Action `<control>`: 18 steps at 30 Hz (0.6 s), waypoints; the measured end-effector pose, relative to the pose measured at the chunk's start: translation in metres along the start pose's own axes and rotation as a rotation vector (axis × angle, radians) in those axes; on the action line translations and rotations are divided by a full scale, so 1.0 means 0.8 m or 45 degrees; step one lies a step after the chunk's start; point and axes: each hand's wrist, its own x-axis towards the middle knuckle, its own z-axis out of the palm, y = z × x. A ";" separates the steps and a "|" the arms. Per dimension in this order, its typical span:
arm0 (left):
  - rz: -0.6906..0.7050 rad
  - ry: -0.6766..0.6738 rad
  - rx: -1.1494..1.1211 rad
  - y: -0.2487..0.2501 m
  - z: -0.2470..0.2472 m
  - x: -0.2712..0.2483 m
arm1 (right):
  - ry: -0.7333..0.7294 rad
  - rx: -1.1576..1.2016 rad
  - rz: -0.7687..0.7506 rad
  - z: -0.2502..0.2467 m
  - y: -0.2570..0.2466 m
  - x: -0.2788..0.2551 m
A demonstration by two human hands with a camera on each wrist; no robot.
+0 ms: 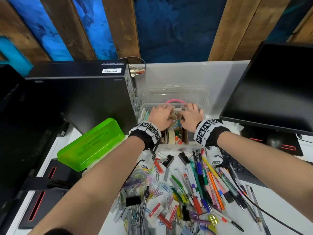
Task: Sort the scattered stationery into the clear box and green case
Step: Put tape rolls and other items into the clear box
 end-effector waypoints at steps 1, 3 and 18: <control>0.003 0.074 -0.032 0.000 -0.002 -0.009 | 0.055 0.037 -0.016 0.000 -0.003 -0.008; 0.048 0.236 -0.061 -0.001 -0.006 -0.033 | 0.173 0.115 -0.069 0.002 -0.013 -0.028; 0.139 -0.777 0.074 0.029 0.074 -0.238 | -0.558 0.218 -0.472 0.107 -0.062 -0.182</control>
